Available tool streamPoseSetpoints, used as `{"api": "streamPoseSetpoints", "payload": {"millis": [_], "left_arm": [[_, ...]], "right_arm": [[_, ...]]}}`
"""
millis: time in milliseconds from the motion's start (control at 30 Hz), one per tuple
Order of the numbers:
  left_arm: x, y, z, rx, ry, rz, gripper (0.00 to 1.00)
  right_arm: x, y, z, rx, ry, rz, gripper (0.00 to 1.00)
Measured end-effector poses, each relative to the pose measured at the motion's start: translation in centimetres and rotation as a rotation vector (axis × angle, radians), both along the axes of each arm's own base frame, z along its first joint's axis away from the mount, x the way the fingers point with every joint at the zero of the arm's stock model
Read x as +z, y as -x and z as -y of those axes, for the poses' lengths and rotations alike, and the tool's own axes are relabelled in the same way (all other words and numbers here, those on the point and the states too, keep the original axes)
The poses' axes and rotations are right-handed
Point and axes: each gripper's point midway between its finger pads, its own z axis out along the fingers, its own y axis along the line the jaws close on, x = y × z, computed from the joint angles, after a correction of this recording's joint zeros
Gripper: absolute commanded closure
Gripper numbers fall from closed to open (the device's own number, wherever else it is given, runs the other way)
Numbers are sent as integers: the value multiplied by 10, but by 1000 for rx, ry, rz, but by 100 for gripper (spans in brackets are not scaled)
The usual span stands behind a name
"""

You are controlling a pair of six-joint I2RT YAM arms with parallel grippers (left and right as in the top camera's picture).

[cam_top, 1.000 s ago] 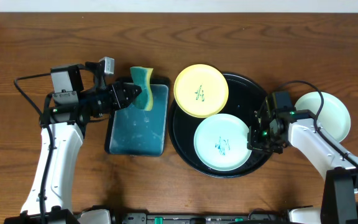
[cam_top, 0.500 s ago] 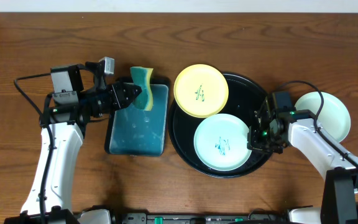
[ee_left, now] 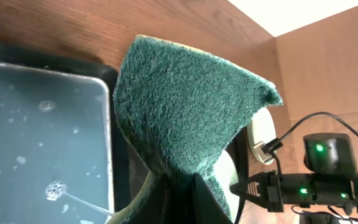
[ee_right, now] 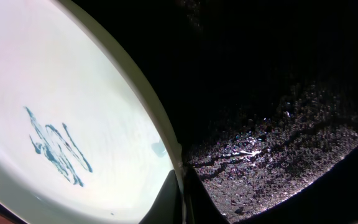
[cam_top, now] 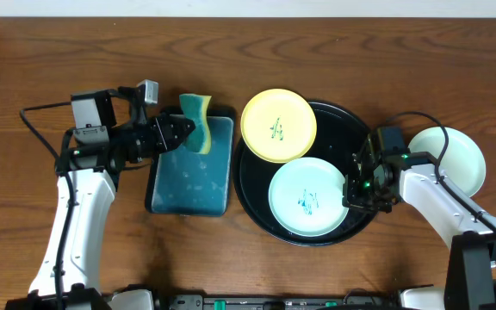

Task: Clean dirty plates on tray and stack at the side

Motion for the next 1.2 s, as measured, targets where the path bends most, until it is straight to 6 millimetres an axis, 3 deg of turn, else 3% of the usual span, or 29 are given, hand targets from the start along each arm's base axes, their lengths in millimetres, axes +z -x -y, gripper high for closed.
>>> {"api": "streamPoseSetpoints", "payload": {"millis": [167,467,667,900,1200], "left_arm": [[-22,-3,-6,31,-31,-73,92],[-93,1,-33,134,-178,-307,92],[-105,1,-42,178,-265,-332,93],[-116,5,-26,143,-432,-318,93],[-123,17,15,35,-651,-257,93]], "right_arm": [[0,0,0,0,0,2,99],[0,0,0,0,0,1,99],[0,0,0,0,0,2,99],[0,0,0,0,0,2,99],[0,0,0,0,0,2,99]]}}
